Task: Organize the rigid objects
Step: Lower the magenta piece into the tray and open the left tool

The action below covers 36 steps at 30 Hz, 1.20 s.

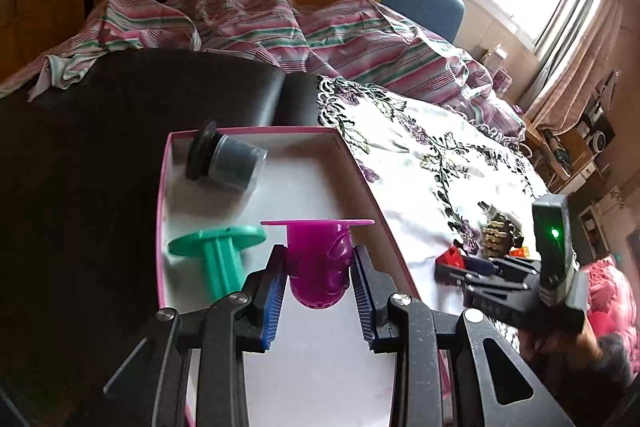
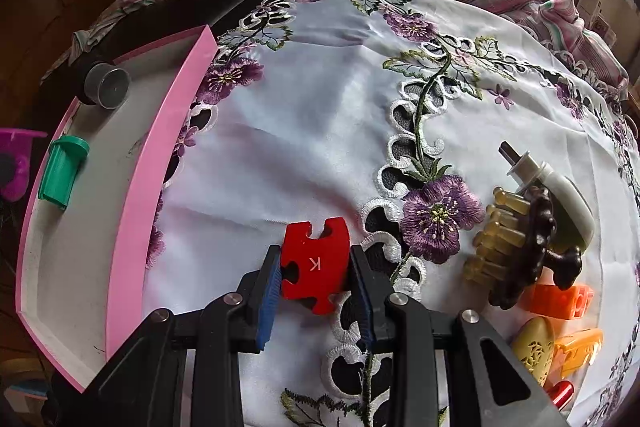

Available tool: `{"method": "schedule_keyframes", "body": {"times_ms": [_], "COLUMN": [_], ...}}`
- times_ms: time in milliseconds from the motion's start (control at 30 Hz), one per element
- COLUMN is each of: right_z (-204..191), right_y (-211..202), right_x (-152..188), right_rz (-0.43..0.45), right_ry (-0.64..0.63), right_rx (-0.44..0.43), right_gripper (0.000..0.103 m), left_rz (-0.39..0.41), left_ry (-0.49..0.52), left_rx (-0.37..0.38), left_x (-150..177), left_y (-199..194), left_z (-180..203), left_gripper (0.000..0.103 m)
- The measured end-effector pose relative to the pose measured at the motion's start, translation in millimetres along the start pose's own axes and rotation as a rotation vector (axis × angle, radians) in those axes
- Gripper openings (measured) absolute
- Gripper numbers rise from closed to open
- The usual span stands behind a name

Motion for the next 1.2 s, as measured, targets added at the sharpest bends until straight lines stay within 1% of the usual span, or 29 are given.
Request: {"method": "schedule_keyframes", "body": {"times_ms": [267, 433, 533, 633, 733, 867, 1067, 1167, 1200], "right_z": [-1.2, -1.3, -1.1, -1.3, -1.1, -1.8, -1.6, -1.9, -2.2], "right_y": [0.2, 0.2, 0.2, 0.4, 0.6, 1.0, 0.9, 0.5, 0.4], "right_x": [0.2, 0.0, 0.1, -0.2, -0.4, -0.7, -0.5, -0.3, -0.2], "right_rz": [0.002, 0.005, 0.005, 0.007, 0.006, 0.008, 0.012, 0.015, 0.016], "right_ry": [-0.015, -0.019, -0.015, -0.019, -0.017, -0.024, -0.026, -0.033, -0.034], "right_rx": [0.006, 0.005, 0.003, 0.005, 0.002, 0.008, 0.011, 0.018, 0.019], "right_gripper": [0.032, 0.032, 0.032, 0.032, 0.032, 0.032, 0.032, 0.032, 0.032], "left_rz": [-0.038, -0.069, -0.1, -0.111, -0.09, -0.059, -0.012, 0.016, 0.02], "left_ry": [0.022, 0.025, 0.019, 0.0, 0.01, 0.043, 0.039, 0.043, 0.039], "left_rx": [0.001, -0.032, -0.072, -0.094, -0.108, -0.121, -0.134, -0.157, -0.161], "left_x": [-21.6, -30.8, -33.0, -33.5, -33.0, -29.0, -13.8, -4.6, -1.2], "left_y": [42.6, 74.9, 98.1, 108.6, 102.6, 86.4, 50.5, 31.5, 26.5], "left_z": [1.8, -6.3, -17.3, -26.2, -27.5, -24.2, -18.5, -16.8, -16.8], "left_gripper": [0.033, 0.033, 0.033, 0.035, 0.047, 0.05, 0.052, 0.057, 0.057]}}
Point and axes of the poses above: each gripper's, at about its wrist camera, not at the fingertips, and y roughly the way its jaws point, z to its right, x to its underside, the point moved 10 cm from there along y, roughly the way its jaws point, and after that the axes turned 3 degrees about z, right-handed, at the moved point
